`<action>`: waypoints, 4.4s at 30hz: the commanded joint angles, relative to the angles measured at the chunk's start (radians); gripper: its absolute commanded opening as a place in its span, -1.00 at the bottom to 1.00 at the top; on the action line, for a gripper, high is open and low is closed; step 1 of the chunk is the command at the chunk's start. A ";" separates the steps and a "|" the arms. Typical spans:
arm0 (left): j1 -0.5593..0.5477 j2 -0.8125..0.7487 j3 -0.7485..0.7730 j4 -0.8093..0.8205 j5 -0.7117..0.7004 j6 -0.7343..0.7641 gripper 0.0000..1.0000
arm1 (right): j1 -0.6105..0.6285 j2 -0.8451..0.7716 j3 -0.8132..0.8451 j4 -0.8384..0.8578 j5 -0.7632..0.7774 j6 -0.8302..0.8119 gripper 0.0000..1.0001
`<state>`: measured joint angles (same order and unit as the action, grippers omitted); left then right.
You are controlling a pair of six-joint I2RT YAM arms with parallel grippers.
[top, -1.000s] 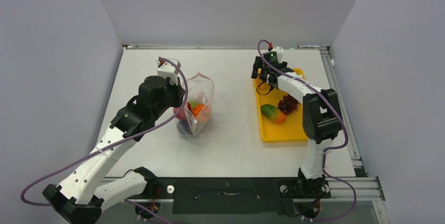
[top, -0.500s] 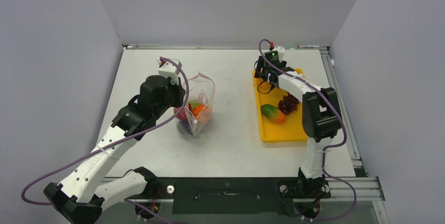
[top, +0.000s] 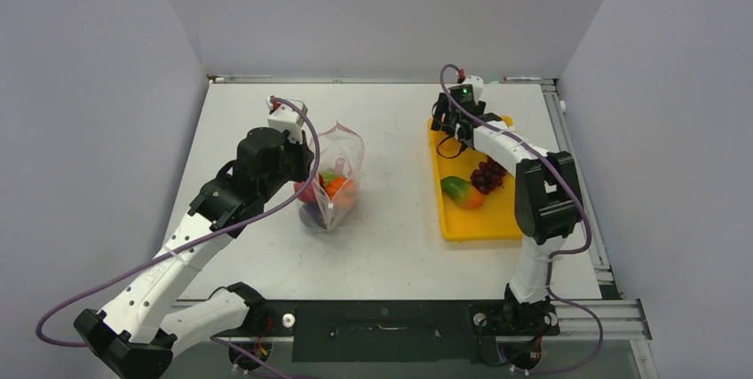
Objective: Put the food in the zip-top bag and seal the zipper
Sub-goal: Pick up the fake vegetable from the bin, then place the fake vegetable in the zipper food storage bag, then adjust the zipper food storage bag at the center of the board.
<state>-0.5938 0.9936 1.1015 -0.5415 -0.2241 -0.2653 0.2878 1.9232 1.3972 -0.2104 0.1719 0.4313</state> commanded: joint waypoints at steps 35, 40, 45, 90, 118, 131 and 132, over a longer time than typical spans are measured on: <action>0.005 -0.016 -0.001 0.039 -0.008 0.006 -1.00 | 0.250 -0.660 -0.058 0.162 -0.479 0.006 -0.44; 0.005 -0.020 -0.001 0.038 -0.011 0.007 -1.00 | 0.343 -0.653 -0.041 0.184 -0.492 -0.010 -0.44; 0.005 -0.022 0.000 0.039 -0.011 0.008 -1.00 | 0.452 -0.622 -0.014 0.171 -0.451 -0.051 -0.44; 0.005 -0.021 0.000 0.037 -0.006 0.008 -1.00 | 0.653 -0.327 0.029 0.133 -0.066 -0.138 0.68; 0.005 -0.012 -0.001 0.039 -0.012 0.008 -1.00 | 0.648 -0.471 0.068 -0.086 0.077 -0.071 0.82; 0.005 -0.015 -0.002 0.037 -0.015 0.011 -1.00 | 0.566 -0.329 0.096 -0.141 -0.054 -0.007 0.38; 0.005 -0.015 -0.001 0.038 -0.014 0.011 -1.00 | 0.562 -0.325 0.095 -0.138 -0.060 -0.005 0.26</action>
<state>-0.5938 0.9855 1.0943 -0.5419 -0.2310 -0.2653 0.8673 1.5898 1.4532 -0.3561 0.1616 0.3962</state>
